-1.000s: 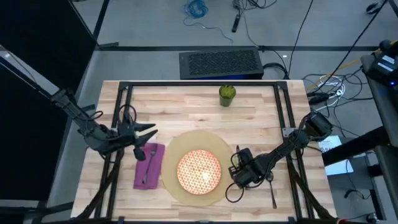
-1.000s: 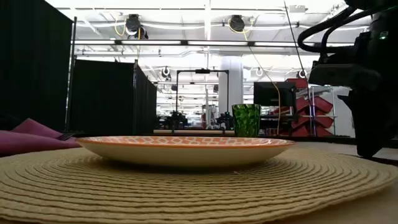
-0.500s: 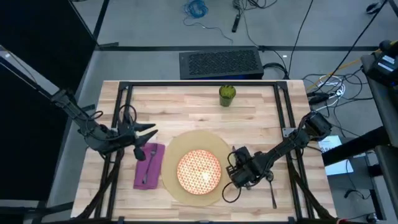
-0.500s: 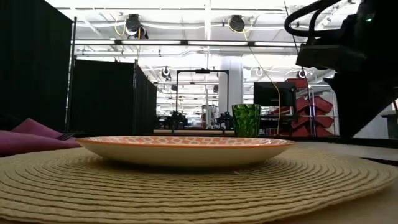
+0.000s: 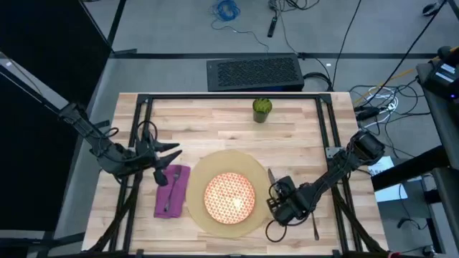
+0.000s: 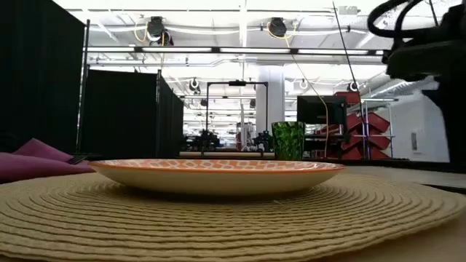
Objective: Set table place
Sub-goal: Adjust the black table knife
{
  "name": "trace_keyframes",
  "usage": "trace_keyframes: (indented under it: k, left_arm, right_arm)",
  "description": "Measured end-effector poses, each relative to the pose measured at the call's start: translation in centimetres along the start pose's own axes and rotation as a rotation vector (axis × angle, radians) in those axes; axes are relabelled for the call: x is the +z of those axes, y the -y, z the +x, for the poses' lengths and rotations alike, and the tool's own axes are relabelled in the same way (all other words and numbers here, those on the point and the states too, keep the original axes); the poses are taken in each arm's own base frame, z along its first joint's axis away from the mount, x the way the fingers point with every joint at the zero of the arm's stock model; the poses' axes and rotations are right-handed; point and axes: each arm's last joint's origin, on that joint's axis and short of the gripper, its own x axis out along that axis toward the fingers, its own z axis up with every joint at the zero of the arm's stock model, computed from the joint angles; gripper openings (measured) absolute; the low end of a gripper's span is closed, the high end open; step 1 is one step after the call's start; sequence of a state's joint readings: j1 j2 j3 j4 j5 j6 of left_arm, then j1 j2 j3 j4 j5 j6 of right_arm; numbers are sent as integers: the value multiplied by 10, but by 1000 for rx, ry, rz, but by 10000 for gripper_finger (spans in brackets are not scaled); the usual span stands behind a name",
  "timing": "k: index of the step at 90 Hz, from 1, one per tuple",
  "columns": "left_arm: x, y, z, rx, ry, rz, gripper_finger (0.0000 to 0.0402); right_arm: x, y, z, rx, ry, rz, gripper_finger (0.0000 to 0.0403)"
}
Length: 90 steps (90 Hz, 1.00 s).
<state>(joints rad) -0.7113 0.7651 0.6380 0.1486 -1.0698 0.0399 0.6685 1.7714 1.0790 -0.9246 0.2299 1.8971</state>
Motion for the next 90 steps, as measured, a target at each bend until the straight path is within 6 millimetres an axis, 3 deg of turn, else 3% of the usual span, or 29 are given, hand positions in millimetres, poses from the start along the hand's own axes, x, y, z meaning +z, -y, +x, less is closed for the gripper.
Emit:
trace_keyframes:
  k: [30, 90]
  left_arm:
    - [0, 0, 0, -1, 1, -2, 99]
    - [0, 0, 0, -5, 1, -4, 99]
  right_arm:
    - [-13, -5, 13, -4, -27, 8, 0]
    - [-14, -10, 13, 50, -41, 20, 0]
